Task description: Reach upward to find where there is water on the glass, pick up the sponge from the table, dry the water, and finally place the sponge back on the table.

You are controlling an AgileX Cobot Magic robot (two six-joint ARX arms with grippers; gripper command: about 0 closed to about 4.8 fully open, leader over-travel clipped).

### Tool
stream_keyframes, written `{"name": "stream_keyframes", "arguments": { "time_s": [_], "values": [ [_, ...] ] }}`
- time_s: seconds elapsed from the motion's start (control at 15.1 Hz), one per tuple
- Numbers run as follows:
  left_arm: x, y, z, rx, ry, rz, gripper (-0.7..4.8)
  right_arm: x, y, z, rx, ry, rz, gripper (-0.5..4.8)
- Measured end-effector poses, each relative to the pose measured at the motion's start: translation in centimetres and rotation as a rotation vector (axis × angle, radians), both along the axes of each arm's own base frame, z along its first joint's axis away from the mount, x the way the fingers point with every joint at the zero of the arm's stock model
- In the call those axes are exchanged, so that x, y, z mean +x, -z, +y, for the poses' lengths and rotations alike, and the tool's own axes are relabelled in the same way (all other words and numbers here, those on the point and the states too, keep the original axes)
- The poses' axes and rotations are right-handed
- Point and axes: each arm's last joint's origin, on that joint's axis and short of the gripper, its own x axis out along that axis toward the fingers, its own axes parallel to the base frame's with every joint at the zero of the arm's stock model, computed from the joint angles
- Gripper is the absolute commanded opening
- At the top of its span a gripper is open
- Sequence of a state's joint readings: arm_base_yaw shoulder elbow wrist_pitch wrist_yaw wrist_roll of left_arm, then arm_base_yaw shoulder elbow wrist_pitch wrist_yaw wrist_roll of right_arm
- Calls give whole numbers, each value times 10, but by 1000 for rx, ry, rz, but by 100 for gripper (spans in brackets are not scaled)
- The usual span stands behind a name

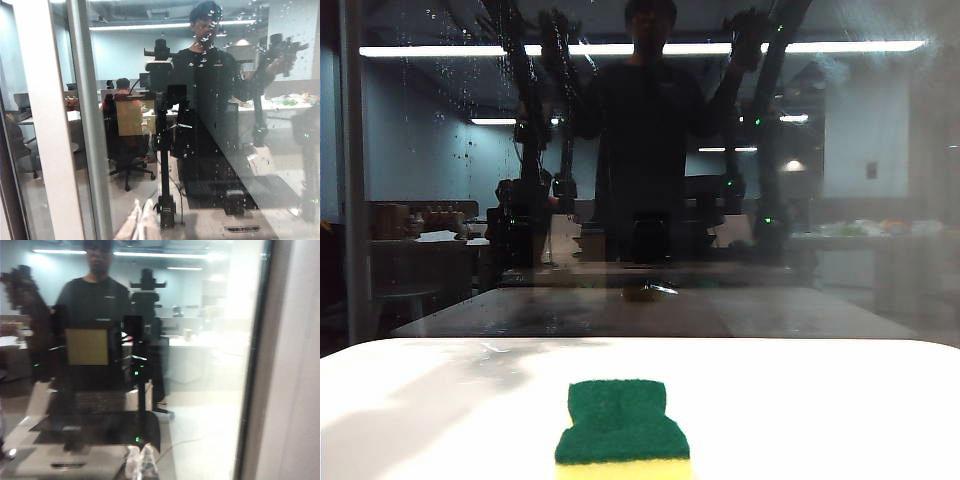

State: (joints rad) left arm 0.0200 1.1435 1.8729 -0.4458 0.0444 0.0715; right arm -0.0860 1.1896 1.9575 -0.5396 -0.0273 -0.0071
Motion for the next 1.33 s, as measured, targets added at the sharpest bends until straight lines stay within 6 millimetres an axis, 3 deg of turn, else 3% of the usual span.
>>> {"name": "stream_keyframes", "arguments": {
  "time_s": [0.53,0.99,1.19,1.33],
  "values": [
    [-28,0,-3,22,65,15,-5,-3,-1,0,-2,1,-6,-5],
    [-34,5,-3,20,65,66,-6,-18,-1,2,-2,0,3,-5],
    [-64,14,-4,2,88,123,-6,-19,-1,2,-3,0,1,-5],
    [-90,22,-8,20,199,111,-5,-19,-1,2,-8,-23,1,-5]
  ]
}}
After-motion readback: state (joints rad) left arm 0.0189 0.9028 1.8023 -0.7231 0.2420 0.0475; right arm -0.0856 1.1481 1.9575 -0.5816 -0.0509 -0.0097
